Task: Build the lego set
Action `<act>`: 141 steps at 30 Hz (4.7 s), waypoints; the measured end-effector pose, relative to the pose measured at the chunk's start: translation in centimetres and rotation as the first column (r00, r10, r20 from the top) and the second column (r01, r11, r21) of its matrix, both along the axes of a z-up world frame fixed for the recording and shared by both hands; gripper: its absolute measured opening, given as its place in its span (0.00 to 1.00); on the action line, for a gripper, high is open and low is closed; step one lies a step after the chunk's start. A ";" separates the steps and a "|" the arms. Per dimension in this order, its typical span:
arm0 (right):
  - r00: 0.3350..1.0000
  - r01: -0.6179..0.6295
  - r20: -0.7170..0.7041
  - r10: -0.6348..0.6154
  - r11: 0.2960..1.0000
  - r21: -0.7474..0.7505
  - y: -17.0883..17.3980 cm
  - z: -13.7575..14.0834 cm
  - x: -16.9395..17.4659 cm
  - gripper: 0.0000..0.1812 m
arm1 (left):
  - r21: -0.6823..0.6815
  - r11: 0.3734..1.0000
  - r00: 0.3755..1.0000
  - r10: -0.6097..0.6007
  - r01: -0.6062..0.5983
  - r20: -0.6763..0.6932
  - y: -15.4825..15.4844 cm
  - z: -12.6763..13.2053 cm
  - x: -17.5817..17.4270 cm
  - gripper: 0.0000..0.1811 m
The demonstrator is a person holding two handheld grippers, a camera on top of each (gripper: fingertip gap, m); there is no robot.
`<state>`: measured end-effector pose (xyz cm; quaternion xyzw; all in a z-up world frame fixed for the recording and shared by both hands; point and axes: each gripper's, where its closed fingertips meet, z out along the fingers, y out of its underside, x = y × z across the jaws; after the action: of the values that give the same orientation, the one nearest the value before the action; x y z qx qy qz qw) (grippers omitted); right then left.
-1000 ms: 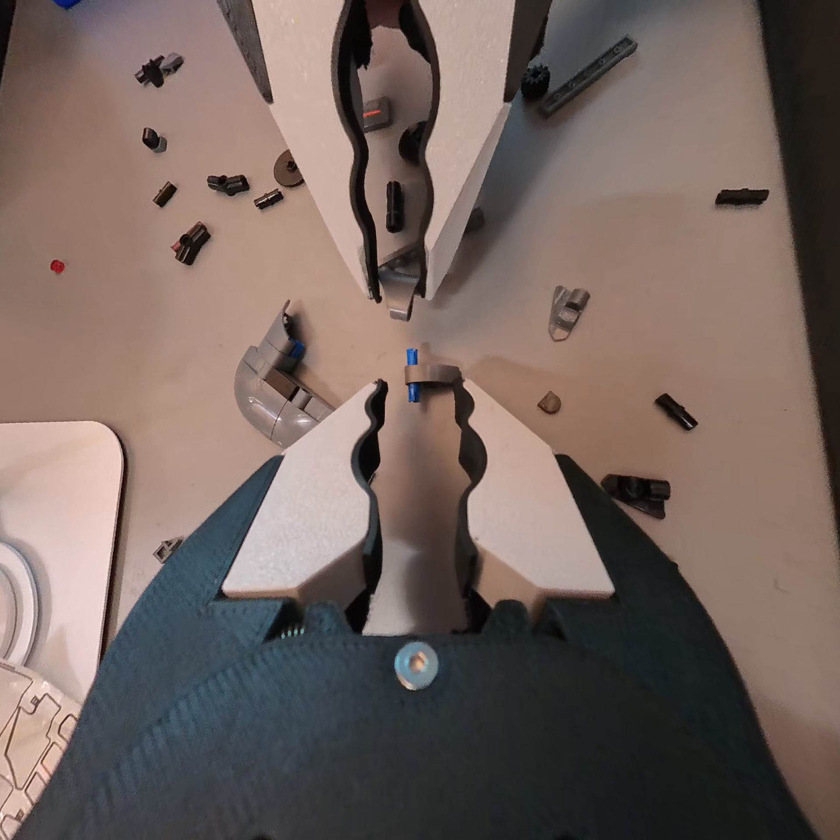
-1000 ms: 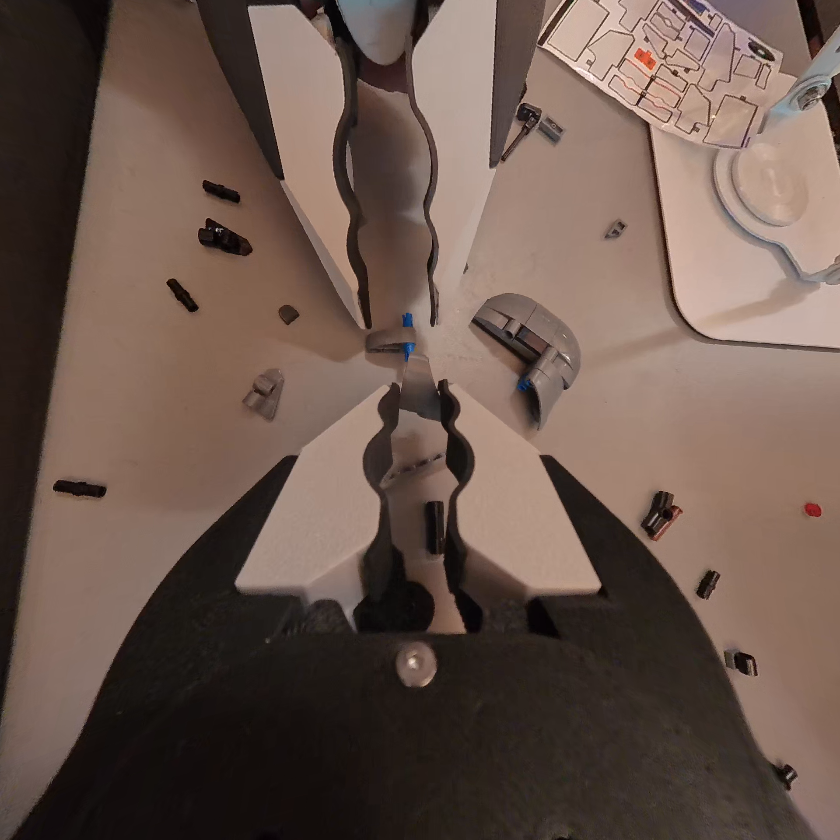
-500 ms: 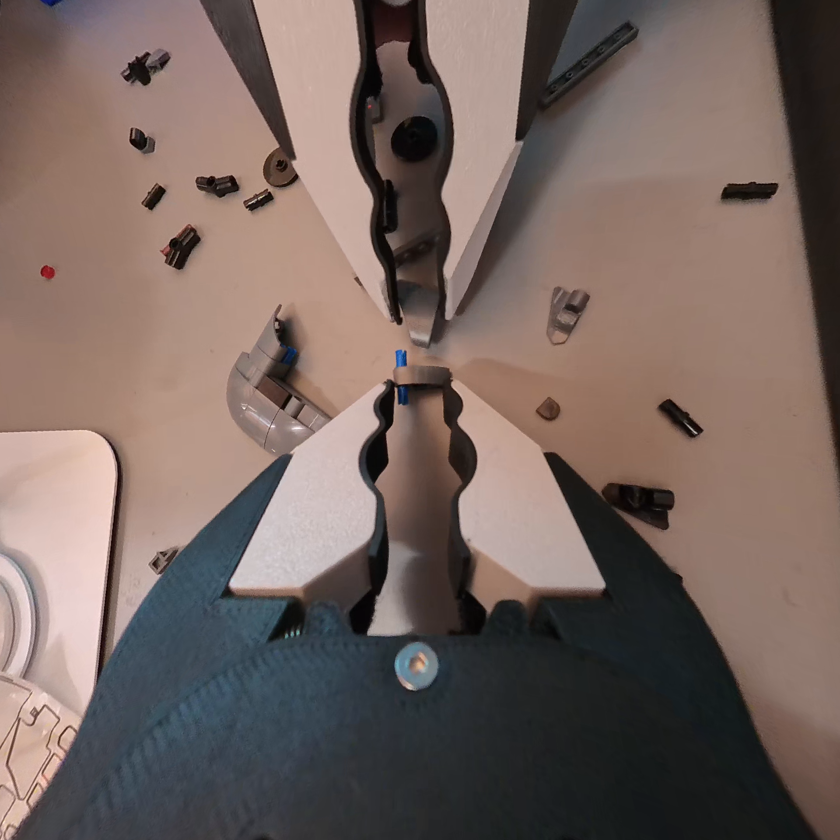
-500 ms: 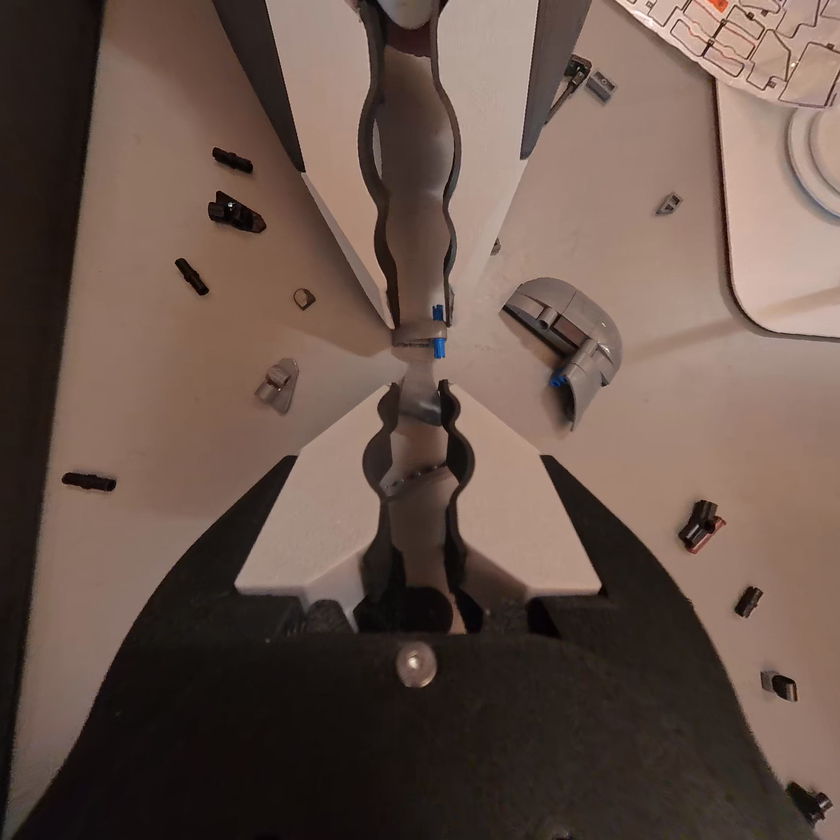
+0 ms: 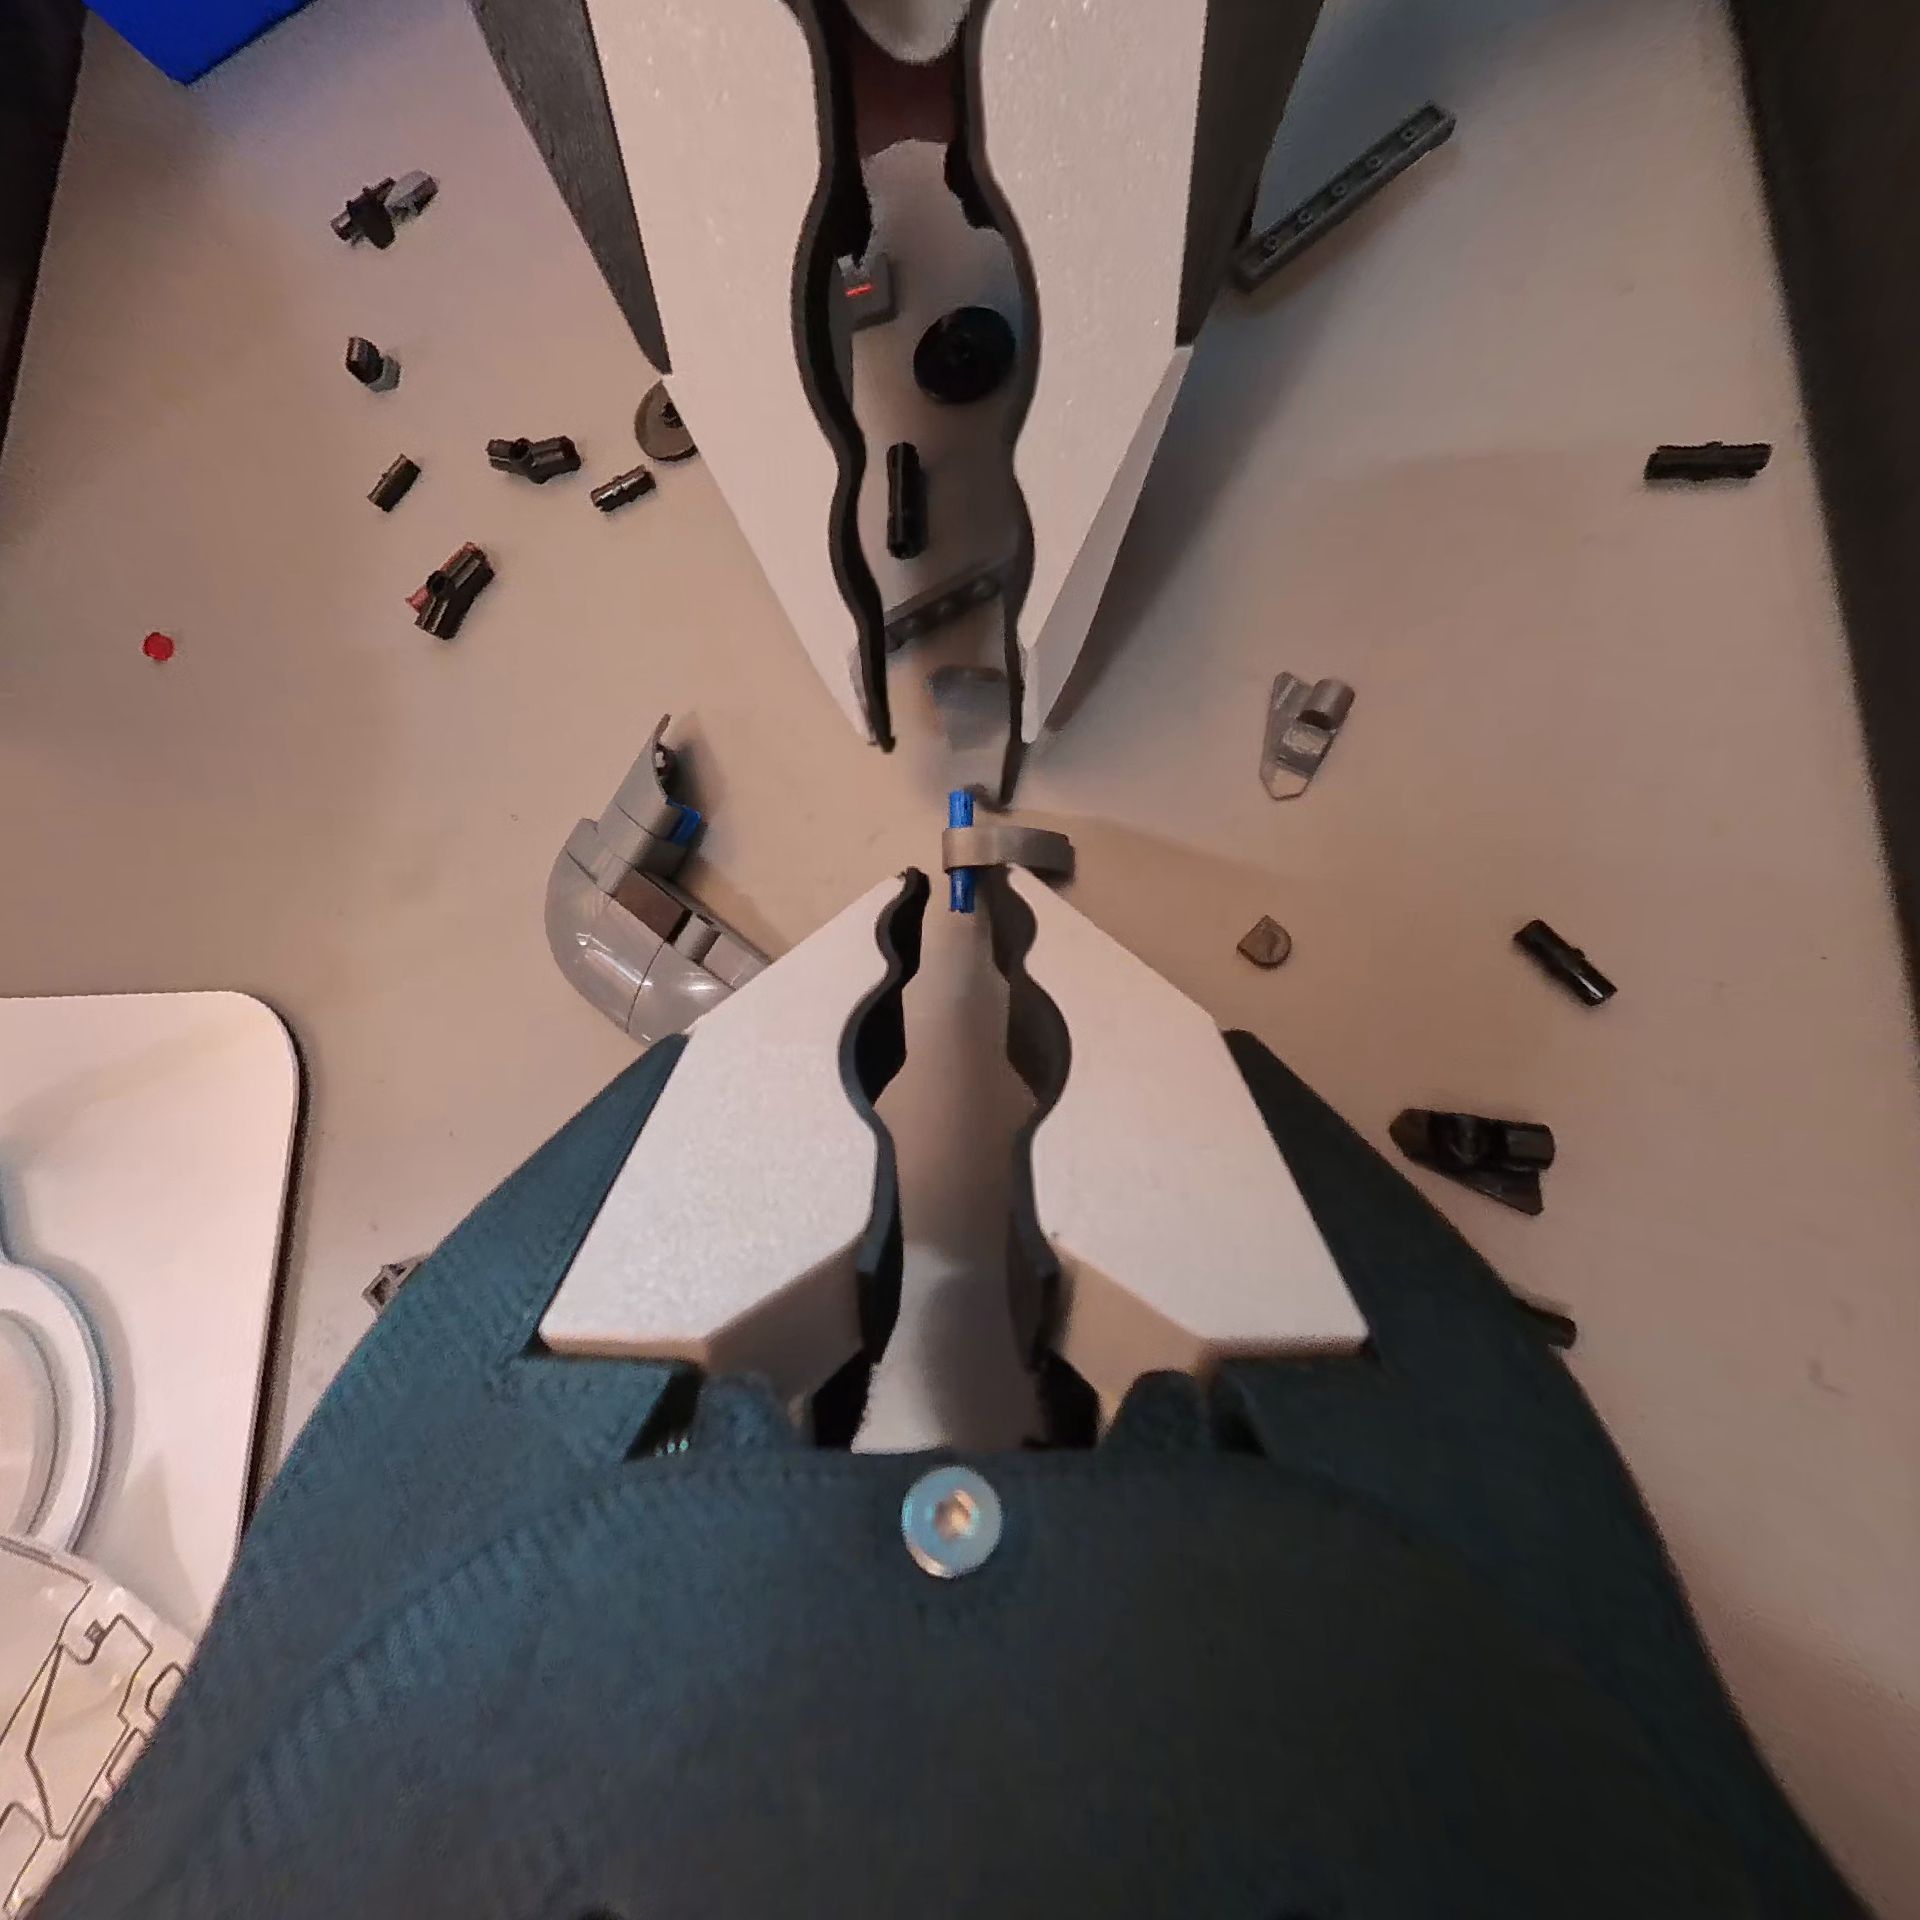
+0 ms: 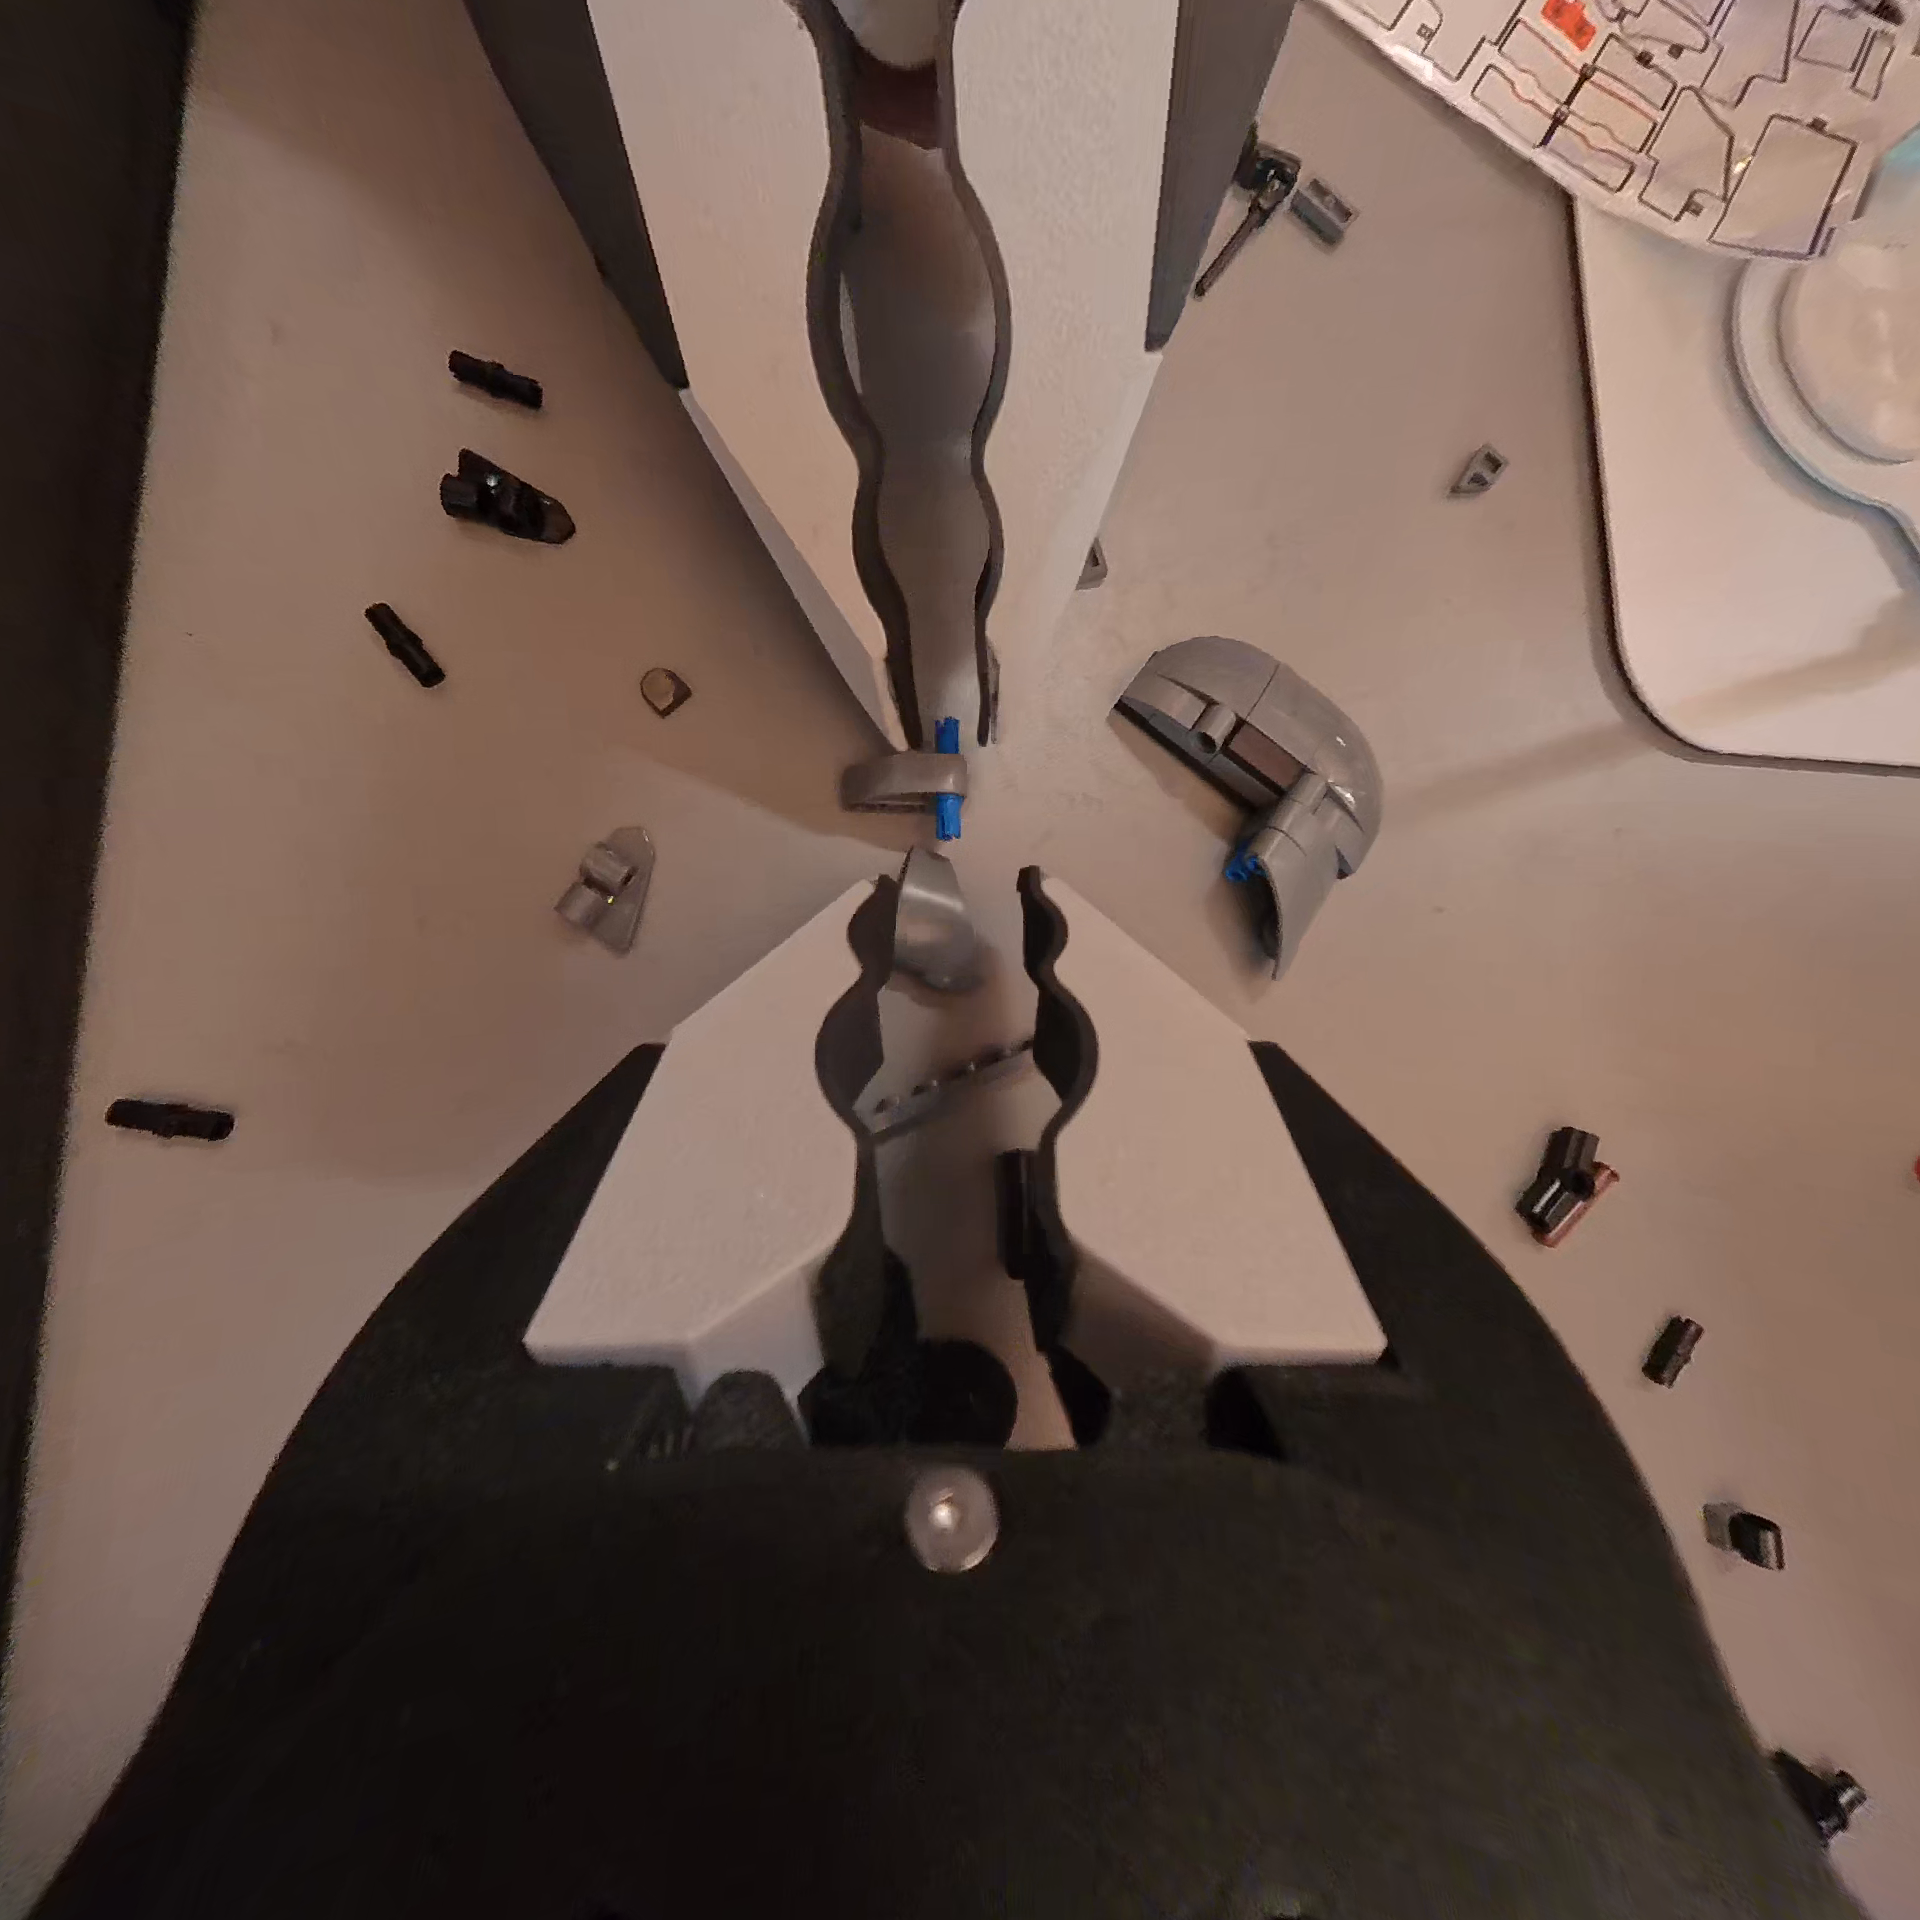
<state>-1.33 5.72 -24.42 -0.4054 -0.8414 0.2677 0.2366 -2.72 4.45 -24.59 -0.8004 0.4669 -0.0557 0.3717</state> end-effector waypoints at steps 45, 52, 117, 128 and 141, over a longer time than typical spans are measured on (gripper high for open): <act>0.997 0.026 0.070 -0.029 0.999 0.030 0.6 -1.2 0.5 0.05 | 0.002 1.000 1.000 -0.001 0.001 -0.011 0.3 -0.4 0.3 0.12; 0.996 0.035 0.079 -0.037 0.999 0.024 0.8 -1.2 0.7 0.08 | 0.004 1.000 1.000 -0.002 0.002 0.002 0.3 -0.1 0.4 0.12; 0.998 -0.037 -0.063 0.007 0.871 -0.489 -1.1 5.0 1.0 0.14 | 0.326 0.931 0.986 -0.165 0.163 -0.021 -1.0 6.3 3.3 0.04; 0.984 -0.176 -0.099 0.146 0.797 -0.578 -3.5 6.1 2.4 0.05 | 0.431 0.864 0.965 -0.218 0.260 -0.145 -2.1 7.8 5.5 0.03; 0.974 -0.057 -0.226 -0.022 0.940 -0.337 -0.1 6.5 0.0 0.03 | 0.435 0.899 0.998 -0.063 0.058 -0.002 0.4 8.2 2.9 0.07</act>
<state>-1.33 5.61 -17.95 -0.3996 -0.7533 0.4561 0.2545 0.15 4.80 -16.36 -0.6821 0.4900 0.0336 0.5418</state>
